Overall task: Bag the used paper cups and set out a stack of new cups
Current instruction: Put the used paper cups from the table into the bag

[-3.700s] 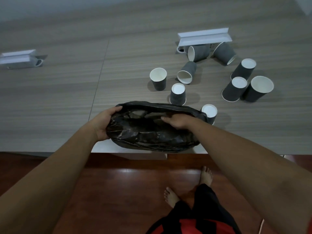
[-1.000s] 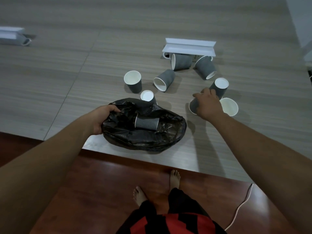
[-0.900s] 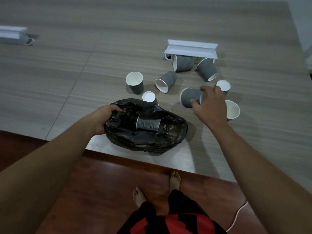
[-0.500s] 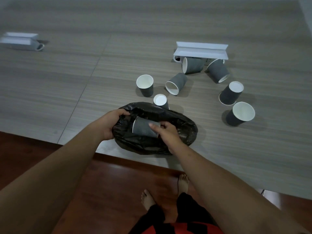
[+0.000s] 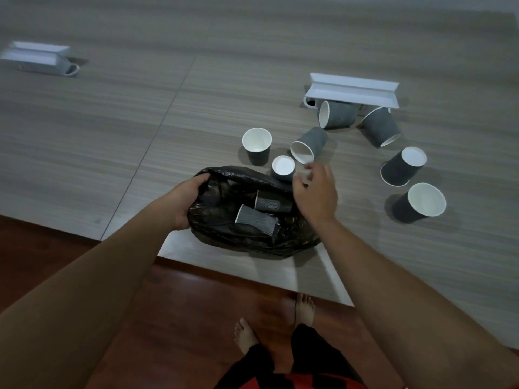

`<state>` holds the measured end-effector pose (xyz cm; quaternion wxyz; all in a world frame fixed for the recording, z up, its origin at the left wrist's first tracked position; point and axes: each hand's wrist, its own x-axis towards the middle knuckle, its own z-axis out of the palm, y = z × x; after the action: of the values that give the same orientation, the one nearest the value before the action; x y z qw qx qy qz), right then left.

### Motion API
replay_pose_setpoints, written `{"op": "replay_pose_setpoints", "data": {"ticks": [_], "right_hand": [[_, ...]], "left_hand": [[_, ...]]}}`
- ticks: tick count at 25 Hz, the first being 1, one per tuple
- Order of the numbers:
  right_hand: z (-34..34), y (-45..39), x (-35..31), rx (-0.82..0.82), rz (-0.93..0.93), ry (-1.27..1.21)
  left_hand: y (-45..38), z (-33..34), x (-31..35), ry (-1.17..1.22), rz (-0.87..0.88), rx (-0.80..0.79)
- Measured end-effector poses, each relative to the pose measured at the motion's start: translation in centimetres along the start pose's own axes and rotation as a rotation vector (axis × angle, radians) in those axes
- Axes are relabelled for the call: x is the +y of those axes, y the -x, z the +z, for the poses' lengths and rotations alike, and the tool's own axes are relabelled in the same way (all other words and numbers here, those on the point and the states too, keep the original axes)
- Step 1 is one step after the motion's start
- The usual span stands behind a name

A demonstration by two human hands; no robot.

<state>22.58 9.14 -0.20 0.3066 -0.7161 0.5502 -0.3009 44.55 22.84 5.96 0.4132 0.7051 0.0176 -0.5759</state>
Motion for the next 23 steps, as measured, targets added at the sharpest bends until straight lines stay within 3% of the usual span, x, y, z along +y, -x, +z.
{"op": "replay_pose_setpoints", "data": {"ticks": [4, 7, 10, 14, 16, 17, 21, 23], "right_hand": [[3.1, -4.5, -1.3, -0.382, -0.016, 0.310], [4.5, -5.5, -1.1, -0.466, -0.001, 0.370], [3.9, -6.2, -1.4, -0.423, 0.095, 0.232], [-1.1, -4.2, -2.7, -0.073, 0.004, -0.109], [-3.7, -1.2, -2.3, 0.007, 0.032, -0.382], [-4.1, 0.4, -2.2, -0.061, 0.087, -0.474], [0.2, 3.6, -3.3, -0.659, 0.448, -0.415], [3.2, 2.9, -4.5, -0.714, 0.626, -0.550]], "left_hand": [[0.1, 0.4, 0.4, -0.033, -0.032, 0.007], [-0.1, 0.4, 0.4, -0.075, -0.037, 0.015], [-0.4, 0.4, 0.5, -0.077, -0.021, 0.026], [-0.5, 0.1, 0.5, -0.071, -0.013, 0.031], [-0.2, 0.1, 0.6, -0.058, -0.010, 0.027], [0.0, 0.1, 0.7, -0.056, -0.001, 0.026], [0.5, -0.5, 1.0, -0.056, 0.052, -0.003], [0.8, -1.2, 0.4, -0.043, 0.080, -0.023]]}}
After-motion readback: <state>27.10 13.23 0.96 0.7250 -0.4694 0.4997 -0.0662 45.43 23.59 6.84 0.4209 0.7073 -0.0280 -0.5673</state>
